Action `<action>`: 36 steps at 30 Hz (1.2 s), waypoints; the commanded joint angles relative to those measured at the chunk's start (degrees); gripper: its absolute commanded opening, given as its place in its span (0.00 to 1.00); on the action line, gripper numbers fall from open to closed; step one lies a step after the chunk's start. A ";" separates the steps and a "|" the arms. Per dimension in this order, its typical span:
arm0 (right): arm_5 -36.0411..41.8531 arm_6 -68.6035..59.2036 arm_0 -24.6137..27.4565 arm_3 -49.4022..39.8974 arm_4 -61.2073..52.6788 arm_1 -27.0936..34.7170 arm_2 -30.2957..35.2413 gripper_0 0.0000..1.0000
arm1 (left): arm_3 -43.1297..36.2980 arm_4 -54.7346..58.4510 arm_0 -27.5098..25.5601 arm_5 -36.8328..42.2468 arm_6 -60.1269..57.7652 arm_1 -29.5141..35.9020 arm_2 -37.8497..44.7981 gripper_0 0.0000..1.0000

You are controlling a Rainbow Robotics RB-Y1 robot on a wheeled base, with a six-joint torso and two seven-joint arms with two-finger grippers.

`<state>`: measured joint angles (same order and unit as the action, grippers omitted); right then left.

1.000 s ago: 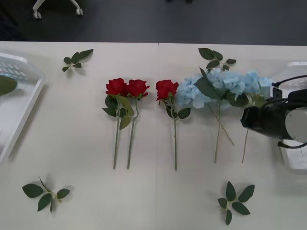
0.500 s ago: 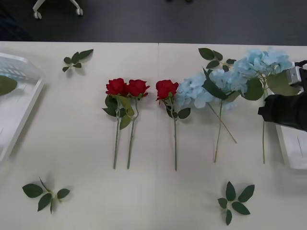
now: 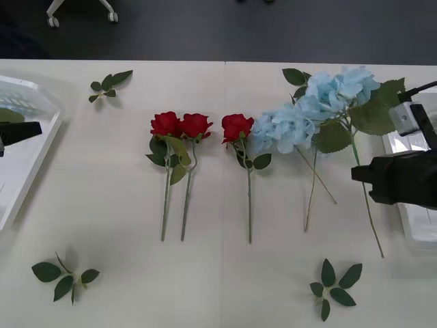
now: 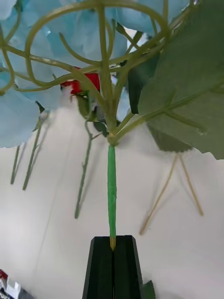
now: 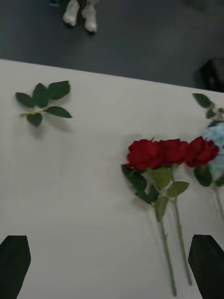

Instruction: Put the red flowers into the right box and the blue flowers into the left box

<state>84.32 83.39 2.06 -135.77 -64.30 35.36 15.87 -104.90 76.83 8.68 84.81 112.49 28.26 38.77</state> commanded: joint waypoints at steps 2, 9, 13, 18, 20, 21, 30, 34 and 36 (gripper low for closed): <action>-1.35 2.39 -1.00 -5.03 -0.30 -1.79 -0.84 0.00 | -1.71 8.07 0.81 4.22 5.55 -2.60 0.60 1.00; -6.18 5.99 -1.09 -6.87 -2.32 -3.81 -1.98 0.00 | -1.71 16.15 3.63 11.61 5.72 -4.53 0.51 1.00; -9.79 10.74 -1.27 -6.26 -3.99 -6.18 -2.59 0.00 | -1.71 18.62 5.39 15.30 6.34 -6.02 0.51 1.00; -11.55 16.72 -1.44 -4.85 -4.43 -12.60 -3.12 0.00 | -1.71 19.49 7.76 20.57 10.29 -8.49 0.51 1.00; -11.55 19.35 -1.88 -4.06 -3.91 -16.29 -3.82 0.00 | -1.71 19.58 8.64 22.15 12.67 -9.63 0.60 1.00; -11.55 20.94 -2.32 -3.89 -2.94 -18.05 -4.79 0.00 | -1.71 19.67 8.90 22.86 14.07 -10.07 0.60 1.00; -12.42 26.82 -6.54 -3.71 4.00 -20.16 -14.46 0.00 | 0.40 19.32 11.19 25.19 23.56 -13.41 0.60 1.00; -17.79 27.44 -8.12 -2.30 3.56 -18.57 -21.05 0.00 | 5.32 18.26 13.56 25.19 28.66 -14.90 0.60 1.00; -25.96 27.53 -9.27 -0.28 2.95 -15.50 -27.03 0.00 | 8.22 18.00 15.05 25.19 30.68 -14.99 0.60 1.00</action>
<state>65.09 108.28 -5.45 -137.43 -60.38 15.11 -5.40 -98.87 95.13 20.64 109.75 138.83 13.17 39.70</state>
